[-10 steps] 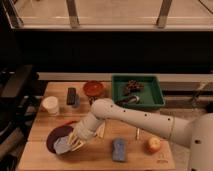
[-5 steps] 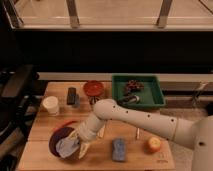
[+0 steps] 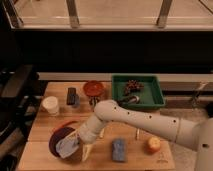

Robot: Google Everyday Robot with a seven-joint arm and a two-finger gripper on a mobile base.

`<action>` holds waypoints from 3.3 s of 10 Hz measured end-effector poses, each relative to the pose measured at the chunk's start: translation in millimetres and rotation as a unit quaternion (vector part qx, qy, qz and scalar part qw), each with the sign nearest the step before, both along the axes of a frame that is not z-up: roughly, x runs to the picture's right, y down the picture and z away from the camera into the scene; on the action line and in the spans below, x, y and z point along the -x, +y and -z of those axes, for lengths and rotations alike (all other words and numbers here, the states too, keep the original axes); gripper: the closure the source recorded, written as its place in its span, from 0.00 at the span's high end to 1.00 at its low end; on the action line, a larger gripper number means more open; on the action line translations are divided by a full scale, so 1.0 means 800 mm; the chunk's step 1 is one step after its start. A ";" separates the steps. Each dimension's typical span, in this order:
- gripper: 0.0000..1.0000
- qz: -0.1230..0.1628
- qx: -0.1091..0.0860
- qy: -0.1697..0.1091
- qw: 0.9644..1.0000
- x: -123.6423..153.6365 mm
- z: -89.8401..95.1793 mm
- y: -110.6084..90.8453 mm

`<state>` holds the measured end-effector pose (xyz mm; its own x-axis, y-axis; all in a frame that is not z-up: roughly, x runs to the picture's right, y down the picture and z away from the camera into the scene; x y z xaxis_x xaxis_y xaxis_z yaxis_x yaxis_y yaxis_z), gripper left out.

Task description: Place towel in table surface

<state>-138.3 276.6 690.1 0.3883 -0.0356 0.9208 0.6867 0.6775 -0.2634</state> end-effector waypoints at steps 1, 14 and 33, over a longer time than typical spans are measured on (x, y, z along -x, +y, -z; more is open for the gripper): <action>0.49 0.001 -0.005 0.002 1.000 -0.001 0.004 -0.005; 0.00 -0.042 -0.084 0.016 0.995 -0.060 0.055 -0.096; 0.31 -0.101 -0.141 0.004 0.985 -0.032 -0.085 -0.222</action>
